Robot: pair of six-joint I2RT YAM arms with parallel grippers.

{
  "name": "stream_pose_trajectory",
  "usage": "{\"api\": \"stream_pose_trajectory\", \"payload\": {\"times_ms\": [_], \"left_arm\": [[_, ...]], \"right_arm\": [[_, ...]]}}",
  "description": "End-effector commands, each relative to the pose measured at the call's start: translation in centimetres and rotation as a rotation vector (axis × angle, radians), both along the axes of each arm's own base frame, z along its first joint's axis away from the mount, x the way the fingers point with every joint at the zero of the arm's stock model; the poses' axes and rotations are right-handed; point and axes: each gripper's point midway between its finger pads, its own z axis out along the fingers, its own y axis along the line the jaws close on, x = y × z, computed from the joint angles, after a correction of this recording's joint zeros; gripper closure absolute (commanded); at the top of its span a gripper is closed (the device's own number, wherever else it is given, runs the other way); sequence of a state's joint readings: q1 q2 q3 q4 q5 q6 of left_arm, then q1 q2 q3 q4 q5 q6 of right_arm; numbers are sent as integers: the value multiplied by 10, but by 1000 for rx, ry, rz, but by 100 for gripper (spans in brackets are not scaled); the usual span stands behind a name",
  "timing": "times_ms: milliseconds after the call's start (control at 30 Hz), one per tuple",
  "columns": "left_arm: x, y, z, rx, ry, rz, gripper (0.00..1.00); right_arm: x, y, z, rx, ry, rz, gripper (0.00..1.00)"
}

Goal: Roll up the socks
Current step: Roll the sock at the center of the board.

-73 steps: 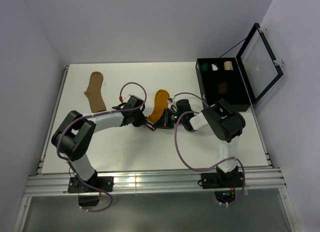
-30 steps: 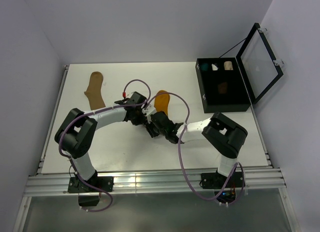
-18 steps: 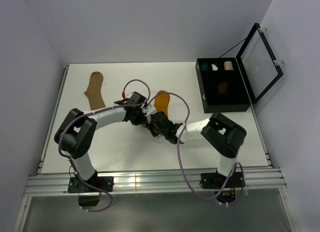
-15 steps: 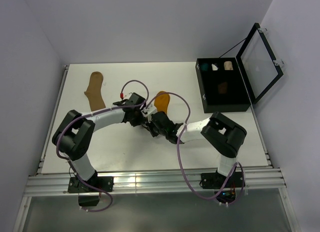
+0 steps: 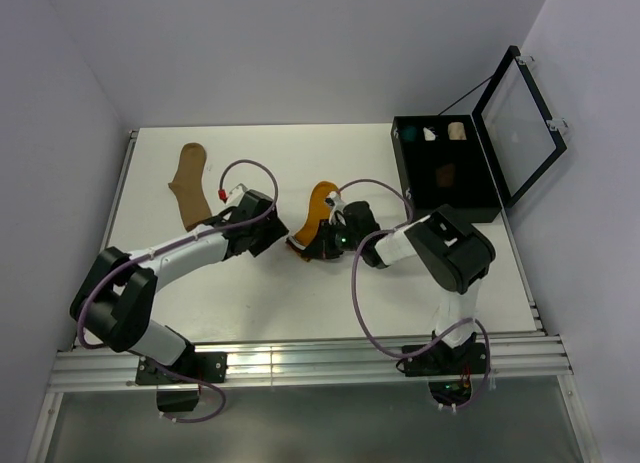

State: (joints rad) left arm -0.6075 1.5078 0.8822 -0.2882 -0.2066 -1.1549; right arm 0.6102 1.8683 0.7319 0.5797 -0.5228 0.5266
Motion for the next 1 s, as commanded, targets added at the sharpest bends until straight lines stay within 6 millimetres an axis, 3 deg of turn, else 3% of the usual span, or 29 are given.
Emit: {"api": "stream_pose_trajectory", "payload": {"times_ms": [0, 267, 633, 967], "left_arm": [[8, -10, 16, -90, -70, 13, 34], [4, -28, 4, -117, -47, -55, 38], [3, -48, -19, -109, -2, -112, 40], [13, -49, -20, -92, -38, -96, 41]], "right_arm": [[-25, -3, -4, 160, 239, 10, 100], [-18, -23, -17, 305, 429, -92, 100], [-14, -26, -32, 212, 457, -112, 100], [-14, -27, -38, 187, 469, -117, 100]]}}
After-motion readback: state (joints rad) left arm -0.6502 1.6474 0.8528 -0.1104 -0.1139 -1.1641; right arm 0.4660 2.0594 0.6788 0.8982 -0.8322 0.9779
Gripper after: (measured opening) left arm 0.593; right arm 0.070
